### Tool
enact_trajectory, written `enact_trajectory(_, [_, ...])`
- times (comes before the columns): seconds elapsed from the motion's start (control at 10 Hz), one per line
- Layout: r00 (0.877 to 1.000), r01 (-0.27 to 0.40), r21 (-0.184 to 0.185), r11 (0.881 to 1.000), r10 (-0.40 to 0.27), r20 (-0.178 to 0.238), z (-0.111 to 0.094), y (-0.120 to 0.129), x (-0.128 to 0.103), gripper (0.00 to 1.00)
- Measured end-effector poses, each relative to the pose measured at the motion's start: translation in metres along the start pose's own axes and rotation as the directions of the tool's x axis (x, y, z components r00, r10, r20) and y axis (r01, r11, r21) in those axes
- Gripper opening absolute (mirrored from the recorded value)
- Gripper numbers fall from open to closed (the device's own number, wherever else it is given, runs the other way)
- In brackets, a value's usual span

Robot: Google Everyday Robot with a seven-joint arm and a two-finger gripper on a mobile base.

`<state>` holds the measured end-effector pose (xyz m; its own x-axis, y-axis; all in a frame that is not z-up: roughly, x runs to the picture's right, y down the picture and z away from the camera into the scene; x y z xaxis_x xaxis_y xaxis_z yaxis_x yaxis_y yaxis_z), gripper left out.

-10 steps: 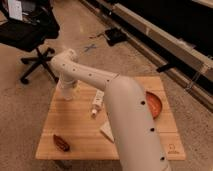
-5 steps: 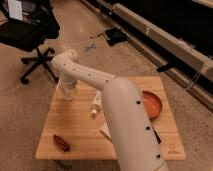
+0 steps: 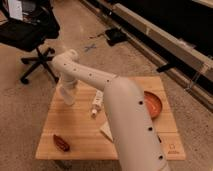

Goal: Pick up the ceramic cup

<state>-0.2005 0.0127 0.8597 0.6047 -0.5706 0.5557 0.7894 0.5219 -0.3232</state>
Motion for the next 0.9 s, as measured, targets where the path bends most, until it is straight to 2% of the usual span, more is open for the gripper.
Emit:
enact_trajectory(0.2, [1.000,0.002,0.004,1.000,-0.002,-0.004,-0.028,0.004,-0.004,0.00])
enact_trajectory(0.6, [1.000,0.010,0.009,1.000,-0.010,-0.013,-0.033,0.015,-0.012,0.00])
enact_trajectory(0.9, [1.000,0.009,0.007,1.000,-0.009,-0.017,-0.055,0.022,-0.015,0.00])
